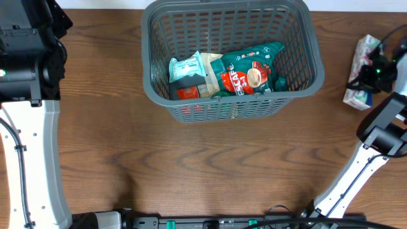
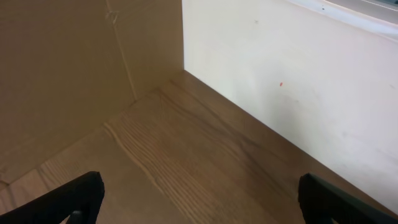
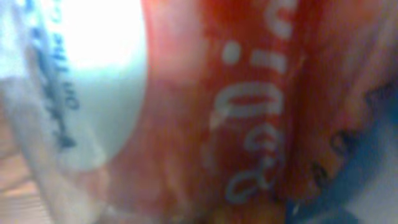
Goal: Pack container
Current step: 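Grasp the tissue pack row with the right gripper and lift, then carry the tissue packs into the basket and release them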
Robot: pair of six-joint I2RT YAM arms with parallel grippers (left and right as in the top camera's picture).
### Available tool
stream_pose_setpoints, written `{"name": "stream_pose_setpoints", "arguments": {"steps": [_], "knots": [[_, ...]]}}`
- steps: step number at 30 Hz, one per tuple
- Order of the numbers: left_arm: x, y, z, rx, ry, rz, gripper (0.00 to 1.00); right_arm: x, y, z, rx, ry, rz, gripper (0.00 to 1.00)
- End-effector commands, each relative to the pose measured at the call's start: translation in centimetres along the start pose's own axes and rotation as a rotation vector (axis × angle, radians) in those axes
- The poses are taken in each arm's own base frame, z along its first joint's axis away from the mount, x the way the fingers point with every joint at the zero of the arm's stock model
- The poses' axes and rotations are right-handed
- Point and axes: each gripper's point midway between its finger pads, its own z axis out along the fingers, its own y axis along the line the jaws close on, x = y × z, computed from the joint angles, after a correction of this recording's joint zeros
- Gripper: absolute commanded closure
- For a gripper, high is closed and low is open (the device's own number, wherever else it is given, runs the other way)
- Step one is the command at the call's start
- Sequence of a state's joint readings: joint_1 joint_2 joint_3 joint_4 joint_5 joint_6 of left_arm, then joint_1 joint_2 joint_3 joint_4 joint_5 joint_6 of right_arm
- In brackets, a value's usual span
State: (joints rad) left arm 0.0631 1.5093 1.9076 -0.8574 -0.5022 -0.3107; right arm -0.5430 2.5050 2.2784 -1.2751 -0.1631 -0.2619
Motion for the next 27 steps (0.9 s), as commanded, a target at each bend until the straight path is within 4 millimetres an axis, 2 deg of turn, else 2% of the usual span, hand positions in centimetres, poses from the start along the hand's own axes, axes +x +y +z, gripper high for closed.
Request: {"name": "stream_pose_setpoints", "arguments": {"steps": [1, 5, 9, 12, 14, 16, 19, 23, 27], "knots": [[-0.1, 0.5, 0.0, -0.021, -0.006, 0.001, 0.01, -3.2, 5.4, -11.2, 0.007, -0.255, -0.099, 0.99], [-0.1, 0.5, 0.0, -0.021, -0.006, 0.001, 0.01, -3.7, 9.8, -19.2, 0.032, -0.439, -0.201, 0.99], [-0.1, 0.5, 0.0, -0.021, -0.006, 0.001, 0.01, -2.6, 15.3, -27.4, 0.05, -0.635, -0.353, 0.99], [-0.1, 0.5, 0.0, -0.021, -0.006, 0.001, 0.01, -0.9, 19.7, -32.2, 0.065, -0.755, -0.516, 0.99], [-0.1, 0.5, 0.0, -0.021, -0.006, 0.001, 0.01, 0.6, 22.5, -34.3, 0.071, -0.806, -0.633, 0.99], [-0.1, 0.5, 0.0, -0.021, -0.006, 0.001, 0.01, 2.1, 25.2, -35.6, 0.07, -0.839, -0.747, 0.99], [-0.1, 0.5, 0.0, -0.021, -0.006, 0.001, 0.01, 4.2, 28.8, -36.2, 0.056, -0.853, -0.898, 0.99], [-0.1, 0.5, 0.0, -0.021, -0.006, 0.001, 0.02, 6.7, 33.0, -35.1, 0.001, -0.809, -1.039, 0.99], [-0.1, 0.5, 0.0, -0.021, -0.006, 0.001, 0.01, 9.5, 35.9, -32.7, -0.044, -0.709, -1.181, 0.99]]}}
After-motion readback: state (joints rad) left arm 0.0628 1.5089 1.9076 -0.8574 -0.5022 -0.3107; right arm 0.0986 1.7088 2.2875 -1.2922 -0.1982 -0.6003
